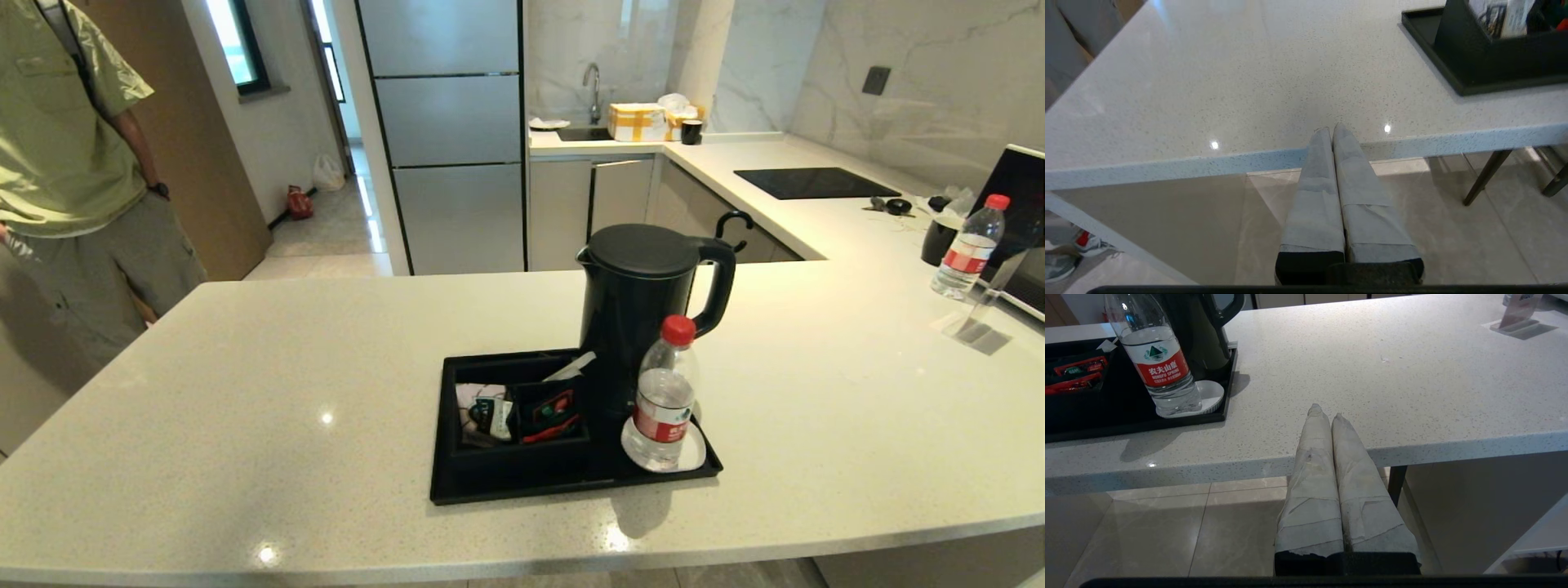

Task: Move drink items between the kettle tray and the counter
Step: Pick up the tea bag

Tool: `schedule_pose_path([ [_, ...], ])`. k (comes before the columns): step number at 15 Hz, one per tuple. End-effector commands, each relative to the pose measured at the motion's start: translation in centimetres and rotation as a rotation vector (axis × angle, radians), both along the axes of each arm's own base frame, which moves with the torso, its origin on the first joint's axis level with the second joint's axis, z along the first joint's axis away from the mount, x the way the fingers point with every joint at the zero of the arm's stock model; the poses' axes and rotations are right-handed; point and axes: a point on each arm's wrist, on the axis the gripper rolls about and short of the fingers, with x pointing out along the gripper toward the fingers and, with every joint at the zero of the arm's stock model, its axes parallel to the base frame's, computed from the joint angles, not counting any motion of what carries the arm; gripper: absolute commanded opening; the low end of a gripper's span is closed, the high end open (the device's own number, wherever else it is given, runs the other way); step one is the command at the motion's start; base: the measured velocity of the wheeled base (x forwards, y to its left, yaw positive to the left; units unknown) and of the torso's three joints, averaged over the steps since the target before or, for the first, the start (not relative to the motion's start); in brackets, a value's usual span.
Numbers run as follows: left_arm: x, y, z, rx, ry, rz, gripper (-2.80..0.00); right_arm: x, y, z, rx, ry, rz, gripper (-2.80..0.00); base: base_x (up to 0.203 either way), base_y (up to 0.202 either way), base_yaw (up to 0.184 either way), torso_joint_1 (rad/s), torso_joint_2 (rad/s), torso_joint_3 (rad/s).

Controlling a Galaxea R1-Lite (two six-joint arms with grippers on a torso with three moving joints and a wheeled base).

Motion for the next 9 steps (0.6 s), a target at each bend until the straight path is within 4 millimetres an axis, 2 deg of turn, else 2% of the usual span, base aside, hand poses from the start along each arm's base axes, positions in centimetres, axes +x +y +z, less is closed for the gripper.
schedule_pose_path([
  [1, 0.4, 0.0, 1.4, -0.012, 0.034, -0.001, -2.80, 0.0, 0.0, 0.0, 0.000, 0.001, 0.000, -2.80, 0.000, 0.000, 0.000, 0.000, 0.00, 0.000],
  [4, 2.3, -0.1, 7.8, -0.160, 0.092, 0.002, -2.80, 0.0, 0.0, 0.0, 0.000, 0.002, 0.000, -2.80, 0.000, 0.000, 0.000, 0.000, 0.00, 0.000],
  [5, 2.7, -0.1, 9.1, -0.197, 0.118, -0.001, -2.80, 0.0, 0.0, 0.0, 0.000, -0.001, 0.000, -2.80, 0.000, 0.000, 0.000, 0.000, 0.00, 0.000],
  [8, 3.1, -0.3, 10.7, -0.188, 0.413, -0.100, -2.80, 0.0, 0.0, 0.0, 0.000, 0.001, 0.000, -2.80, 0.000, 0.000, 0.000, 0.000, 0.00, 0.000],
  [9, 4.0, -0.4, 11.4, -0.161, 0.519, -0.130, -2.80, 0.0, 0.0, 0.0, 0.000, 0.000, 0.000, -2.80, 0.000, 0.000, 0.000, 0.000, 0.00, 0.000],
])
